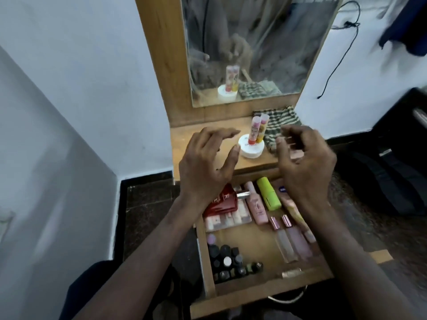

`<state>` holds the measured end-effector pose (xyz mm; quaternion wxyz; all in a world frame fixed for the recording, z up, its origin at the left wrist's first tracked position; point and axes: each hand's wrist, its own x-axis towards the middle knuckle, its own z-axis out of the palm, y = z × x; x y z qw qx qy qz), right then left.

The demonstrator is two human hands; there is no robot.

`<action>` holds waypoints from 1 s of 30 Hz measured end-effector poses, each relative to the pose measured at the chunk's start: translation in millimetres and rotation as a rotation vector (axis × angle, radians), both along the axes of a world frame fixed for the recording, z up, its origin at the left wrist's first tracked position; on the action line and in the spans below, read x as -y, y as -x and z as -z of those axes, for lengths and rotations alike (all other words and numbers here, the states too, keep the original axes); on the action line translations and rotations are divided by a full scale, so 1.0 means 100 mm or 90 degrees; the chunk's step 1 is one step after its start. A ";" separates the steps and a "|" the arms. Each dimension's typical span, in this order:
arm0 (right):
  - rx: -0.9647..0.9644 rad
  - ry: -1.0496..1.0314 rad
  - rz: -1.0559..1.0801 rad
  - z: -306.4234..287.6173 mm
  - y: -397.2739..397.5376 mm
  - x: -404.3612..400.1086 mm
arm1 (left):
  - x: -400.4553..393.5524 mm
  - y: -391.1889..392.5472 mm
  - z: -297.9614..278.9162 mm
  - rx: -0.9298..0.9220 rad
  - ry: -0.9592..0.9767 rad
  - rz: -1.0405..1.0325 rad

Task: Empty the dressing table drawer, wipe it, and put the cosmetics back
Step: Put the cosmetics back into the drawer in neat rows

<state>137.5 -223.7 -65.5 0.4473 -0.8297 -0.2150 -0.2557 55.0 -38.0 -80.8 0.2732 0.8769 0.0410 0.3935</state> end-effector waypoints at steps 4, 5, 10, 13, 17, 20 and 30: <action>0.032 0.026 0.000 -0.17 -0.35 -0.10 | 0.09 -0.34 -0.25 -0.002 -0.053 -0.029; 0.034 0.043 -0.004 -0.16 -0.40 -0.12 | 0.11 -0.40 -0.27 -0.009 -0.066 -0.041; 0.031 0.097 -0.079 0.07 -0.49 -0.19 | 0.24 -0.54 -0.11 -0.046 -0.113 -0.075; 0.044 0.093 -0.095 0.12 -0.51 -0.22 | 0.26 -0.58 -0.01 -0.048 -0.119 -0.095; 0.057 0.066 -0.094 0.14 -0.50 -0.20 | 0.32 -0.60 0.00 -0.044 -0.112 -0.131; 0.062 0.044 -0.073 0.17 -0.50 -0.21 | 0.33 -0.61 -0.01 -0.033 -0.110 -0.144; 0.099 -0.013 -0.078 -0.14 -0.08 0.01 | 0.24 0.01 -0.13 0.007 -0.017 -0.094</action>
